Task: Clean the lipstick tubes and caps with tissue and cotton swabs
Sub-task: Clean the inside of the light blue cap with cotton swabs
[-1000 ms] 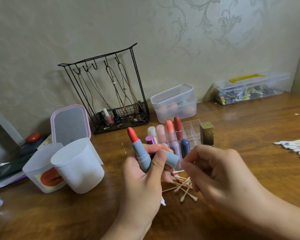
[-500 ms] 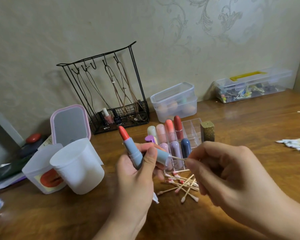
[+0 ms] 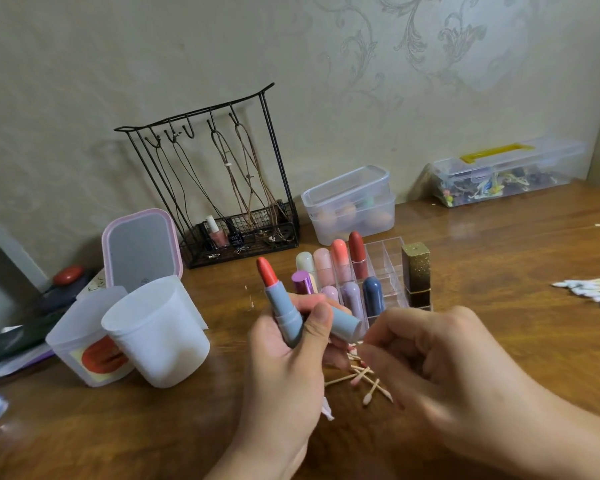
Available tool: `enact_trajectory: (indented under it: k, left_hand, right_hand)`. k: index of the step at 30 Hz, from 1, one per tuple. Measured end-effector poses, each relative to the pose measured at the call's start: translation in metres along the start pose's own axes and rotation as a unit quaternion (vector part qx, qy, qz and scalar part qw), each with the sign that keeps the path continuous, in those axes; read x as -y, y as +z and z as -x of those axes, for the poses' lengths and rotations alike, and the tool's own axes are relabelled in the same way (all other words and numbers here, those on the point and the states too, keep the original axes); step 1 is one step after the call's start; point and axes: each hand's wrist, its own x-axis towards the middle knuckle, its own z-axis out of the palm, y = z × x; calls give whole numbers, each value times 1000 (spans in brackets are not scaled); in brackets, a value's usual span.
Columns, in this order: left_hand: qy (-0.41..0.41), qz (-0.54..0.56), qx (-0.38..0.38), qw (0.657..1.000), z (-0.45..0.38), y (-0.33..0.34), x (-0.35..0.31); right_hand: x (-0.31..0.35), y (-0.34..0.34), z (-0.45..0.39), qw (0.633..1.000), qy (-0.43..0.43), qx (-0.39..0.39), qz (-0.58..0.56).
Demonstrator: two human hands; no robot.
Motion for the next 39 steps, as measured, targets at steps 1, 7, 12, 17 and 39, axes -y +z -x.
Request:
enact_trajectory:
  k: [1, 7, 12, 17, 39]
  left_hand:
    - [2, -4, 0, 1000, 0, 0, -1]
    - [8, -46, -1, 999, 1, 0, 0]
    - [-6, -15, 5, 1000, -3, -3, -5]
    - [-20, 5, 16, 1000, 0, -1, -5]
    - [-227, 385, 43, 894, -13, -19, -28]
  right_hand:
    - [-1, -2, -2, 1000, 5, -11, 17]
    - [3, -2, 1, 999, -32, -23, -18]
    - [-6, -12, -4, 994, -34, -45, 96]
    - [7, -5, 5, 979, -121, -96, 130]
    - [5, -15, -2, 975, -55, 1, 213]
